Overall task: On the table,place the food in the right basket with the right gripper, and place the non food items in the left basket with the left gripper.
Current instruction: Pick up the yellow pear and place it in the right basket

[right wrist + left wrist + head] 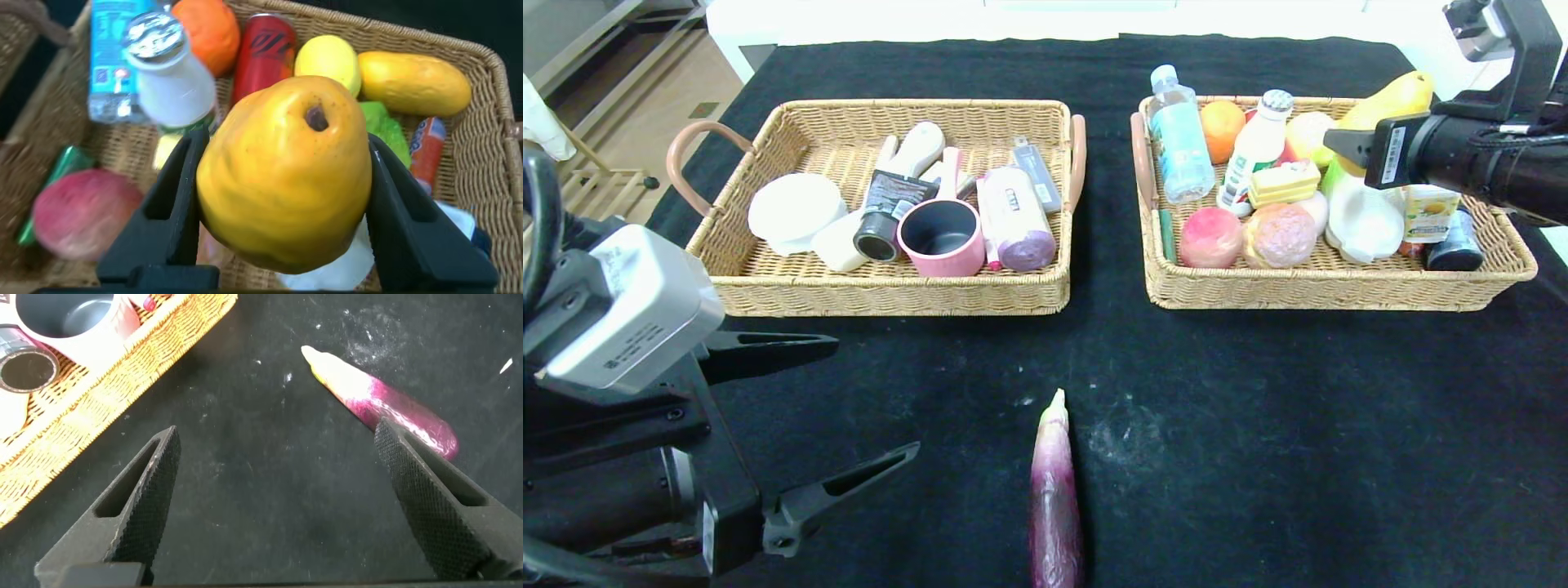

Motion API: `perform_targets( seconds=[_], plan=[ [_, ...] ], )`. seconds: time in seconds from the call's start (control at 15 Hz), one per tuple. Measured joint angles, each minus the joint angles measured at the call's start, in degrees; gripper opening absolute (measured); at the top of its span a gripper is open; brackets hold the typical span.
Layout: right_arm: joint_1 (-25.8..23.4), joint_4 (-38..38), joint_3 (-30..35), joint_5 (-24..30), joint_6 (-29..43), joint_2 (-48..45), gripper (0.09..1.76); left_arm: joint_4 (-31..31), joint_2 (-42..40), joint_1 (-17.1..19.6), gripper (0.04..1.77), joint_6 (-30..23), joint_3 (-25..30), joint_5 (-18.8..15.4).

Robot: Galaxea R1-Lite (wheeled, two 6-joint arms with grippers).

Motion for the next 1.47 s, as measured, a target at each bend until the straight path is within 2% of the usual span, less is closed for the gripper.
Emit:
perform_targets(
  seconds=[0.4,0.73,1.07,1.47],
  plan=[
    [-3.3,0.0,-9.0,-0.1,1.4,8.5,1.18,0.0,0.1,0.0,1.72,0.0,0.0,-0.1],
    [-4.3,-0.4,-11.2,0.0,1.6,11.8,1.17,0.2,0.5,0.0,1.72,0.0,0.1,-0.1],
    [-4.6,-0.2,-11.2,-0.1,1.6,11.7,1.43,0.2,0.9,0.0,1.72,-0.1,0.1,-0.1],
    [-4.7,-0.1,-10.6,-0.1,1.6,10.8,1.58,0.0,0.9,0.0,1.72,-0.1,0.4,-0.2]
  ],
)
